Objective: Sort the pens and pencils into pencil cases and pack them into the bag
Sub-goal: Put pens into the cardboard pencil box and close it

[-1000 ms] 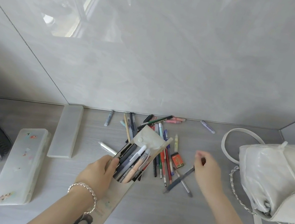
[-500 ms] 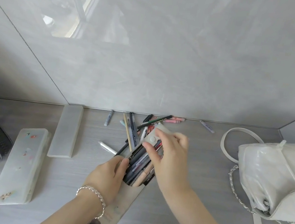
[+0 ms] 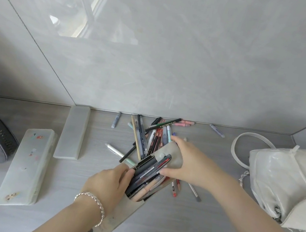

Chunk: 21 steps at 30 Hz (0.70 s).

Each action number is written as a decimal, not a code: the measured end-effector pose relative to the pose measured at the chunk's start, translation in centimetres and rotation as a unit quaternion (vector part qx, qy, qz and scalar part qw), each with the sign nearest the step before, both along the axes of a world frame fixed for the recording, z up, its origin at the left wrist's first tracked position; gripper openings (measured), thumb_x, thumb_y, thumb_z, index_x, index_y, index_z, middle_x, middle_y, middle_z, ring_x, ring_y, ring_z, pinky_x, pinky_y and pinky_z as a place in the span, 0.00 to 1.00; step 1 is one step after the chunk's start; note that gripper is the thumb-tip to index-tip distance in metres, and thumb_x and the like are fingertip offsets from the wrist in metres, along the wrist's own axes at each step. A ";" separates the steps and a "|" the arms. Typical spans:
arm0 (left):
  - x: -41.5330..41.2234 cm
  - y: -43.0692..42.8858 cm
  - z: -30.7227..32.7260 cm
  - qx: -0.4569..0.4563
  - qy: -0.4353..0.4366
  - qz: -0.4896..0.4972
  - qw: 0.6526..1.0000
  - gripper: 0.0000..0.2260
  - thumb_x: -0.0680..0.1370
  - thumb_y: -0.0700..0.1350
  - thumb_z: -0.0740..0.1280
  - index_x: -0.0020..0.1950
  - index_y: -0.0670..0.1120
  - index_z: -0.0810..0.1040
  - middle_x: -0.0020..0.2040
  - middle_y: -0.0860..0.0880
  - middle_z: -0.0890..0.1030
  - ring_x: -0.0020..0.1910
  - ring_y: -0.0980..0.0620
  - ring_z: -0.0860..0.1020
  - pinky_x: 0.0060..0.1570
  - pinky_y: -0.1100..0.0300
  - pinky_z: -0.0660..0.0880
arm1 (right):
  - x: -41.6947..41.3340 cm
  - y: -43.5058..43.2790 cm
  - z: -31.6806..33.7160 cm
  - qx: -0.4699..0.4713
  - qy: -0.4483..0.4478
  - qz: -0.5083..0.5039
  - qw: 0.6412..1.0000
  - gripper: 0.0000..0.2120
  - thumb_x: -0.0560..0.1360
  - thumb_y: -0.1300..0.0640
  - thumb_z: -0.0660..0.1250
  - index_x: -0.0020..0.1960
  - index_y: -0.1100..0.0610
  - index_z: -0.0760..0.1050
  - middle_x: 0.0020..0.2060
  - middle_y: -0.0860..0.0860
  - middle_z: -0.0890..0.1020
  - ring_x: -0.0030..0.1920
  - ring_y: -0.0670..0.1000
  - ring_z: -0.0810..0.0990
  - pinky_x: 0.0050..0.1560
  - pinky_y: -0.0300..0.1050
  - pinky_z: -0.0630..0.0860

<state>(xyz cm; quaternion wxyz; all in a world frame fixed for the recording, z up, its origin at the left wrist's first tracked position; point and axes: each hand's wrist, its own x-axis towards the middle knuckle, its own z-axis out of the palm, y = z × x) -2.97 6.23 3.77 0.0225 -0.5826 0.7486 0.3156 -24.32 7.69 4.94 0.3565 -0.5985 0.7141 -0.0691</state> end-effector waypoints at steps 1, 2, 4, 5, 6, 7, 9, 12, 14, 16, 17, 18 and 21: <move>0.0 0.0 0.1 -0.007 -0.015 -0.010 1.000 0.13 0.80 0.56 0.50 0.48 0.53 0.71 0.39 0.51 0.77 0.42 0.47 0.75 0.40 0.59 0.67 | 0.2 0.1 0.2 0.003 0.022 0.018 1.000 0.45 0.66 0.38 0.70 0.74 0.45 0.48 0.67 0.50 0.67 0.60 0.52 0.73 0.56 0.46 0.72; 0.0 0.1 0.1 -0.010 -0.027 -0.019 0.999 0.14 0.80 0.56 0.49 0.49 0.52 0.71 0.39 0.51 0.77 0.43 0.47 0.76 0.40 0.59 0.67 | 0.3 0.1 0.3 0.002 0.046 0.047 0.998 0.42 0.68 0.39 0.68 0.73 0.43 0.48 0.63 0.51 0.69 0.55 0.53 0.75 0.50 0.45 0.73; 0.1 0.0 0.0 -0.002 -0.040 -0.028 0.999 0.15 0.80 0.57 0.49 0.50 0.52 0.72 0.40 0.51 0.78 0.44 0.47 0.77 0.40 0.59 0.68 | 0.5 0.3 0.3 0.003 0.082 0.113 0.990 0.33 0.72 0.45 0.67 0.71 0.39 0.53 0.52 0.49 0.68 0.44 0.51 0.72 0.39 0.42 0.69; 0.2 0.0 -0.1 0.006 -0.040 -0.029 0.999 0.15 0.80 0.57 0.49 0.50 0.52 0.72 0.40 0.51 0.79 0.44 0.47 0.78 0.41 0.59 0.69 | 0.5 0.3 0.3 0.004 0.095 0.129 0.987 0.29 0.72 0.47 0.67 0.69 0.40 0.58 0.48 0.48 0.66 0.42 0.51 0.71 0.38 0.43 0.67; 0.2 0.0 -0.2 0.014 -0.037 -0.028 0.999 0.15 0.80 0.57 0.49 0.49 0.52 0.72 0.41 0.51 0.79 0.44 0.48 0.78 0.42 0.58 0.70 | 0.4 0.3 0.2 -0.001 0.104 0.133 0.986 0.27 0.71 0.49 0.67 0.67 0.42 0.61 0.47 0.48 0.65 0.42 0.52 0.71 0.39 0.43 0.68; 0.2 -0.1 -0.3 0.018 -0.033 -0.025 0.999 0.15 0.80 0.57 0.49 0.49 0.53 0.72 0.41 0.51 0.80 0.44 0.48 0.78 0.43 0.58 0.71 | 0.3 0.3 0.2 -0.010 0.107 0.126 0.986 0.26 0.71 0.50 0.67 0.66 0.44 0.62 0.47 0.49 0.67 0.43 0.54 0.73 0.41 0.44 0.70; 0.1 -0.2 -0.4 0.024 -0.014 -0.011 1.000 0.14 0.80 0.57 0.50 0.48 0.53 0.72 0.41 0.50 0.80 0.44 0.48 0.78 0.43 0.58 0.72 | 0.2 0.4 0.4 -0.033 0.091 0.100 0.990 0.26 0.71 0.52 0.65 0.67 0.46 0.61 0.53 0.52 0.71 0.50 0.56 0.76 0.47 0.48 0.75; -0.1 -0.3 -0.3 0.016 0.021 0.010 1.000 0.14 0.80 0.56 0.52 0.47 0.51 0.73 0.40 0.49 0.80 0.44 0.47 0.78 0.44 0.57 0.73 | -0.1 0.5 1.3 -0.061 0.022 0.055 0.996 0.26 0.72 0.57 0.61 0.68 0.47 0.61 0.57 0.51 0.74 0.54 0.53 0.75 0.51 0.46 0.73; -0.1 -0.4 -0.2 0.006 0.037 0.010 0.999 0.14 0.80 0.55 0.52 0.47 0.51 0.74 0.40 0.50 0.80 0.43 0.47 0.78 0.45 0.57 0.73 | -1.0 0.3 1.5 -0.096 -0.086 -0.027 0.991 0.16 0.75 0.61 0.58 0.59 0.47 0.69 0.38 0.49 0.75 0.38 0.50 0.72 0.39 0.42 0.69; 0.2 -0.5 -0.1 0.007 0.063 0.009 0.998 0.13 0.80 0.54 0.53 0.46 0.51 0.74 0.37 0.52 0.79 0.42 0.48 0.77 0.44 0.57 0.73 | -2.5 0.2 1.1 -0.107 -0.224 -0.187 0.950 0.12 0.77 0.62 0.57 0.45 0.47 0.73 0.32 0.47 0.74 0.34 0.48 0.71 0.38 0.37 0.69; 0.2 -0.6 0.0 0.010 0.076 0.010 0.997 0.12 0.80 0.54 0.54 0.45 0.51 0.74 0.36 0.53 0.78 0.42 0.49 0.77 0.43 0.58 0.72 | -3.0 0.2 1.0 -0.097 -0.306 -0.259 0.911 0.11 0.78 0.62 0.59 0.44 0.48 0.74 0.34 0.48 0.77 0.37 0.48 0.74 0.43 0.39 0.72; 0.2 -0.6 0.0 0.011 0.086 0.010 0.996 0.12 0.80 0.53 0.54 0.45 0.51 0.74 0.35 0.53 0.77 0.41 0.49 0.77 0.43 0.58 0.71 | -3.3 0.3 0.6 -0.093 -0.364 -0.308 0.874 0.09 0.77 0.61 0.61 0.45 0.49 0.74 0.38 0.48 0.79 0.40 0.49 0.76 0.46 0.43 0.74; 0.2 -0.6 -0.2 0.012 0.083 0.002 0.996 0.13 0.80 0.53 0.54 0.46 0.50 0.75 0.36 0.52 0.78 0.42 0.49 0.77 0.43 0.59 0.71 | -3.8 0.7 -0.8 -0.177 -0.277 -0.370 0.869 0.13 0.72 0.62 0.69 0.52 0.50 0.72 0.39 0.46 0.77 0.39 0.45 0.75 0.44 0.34 0.72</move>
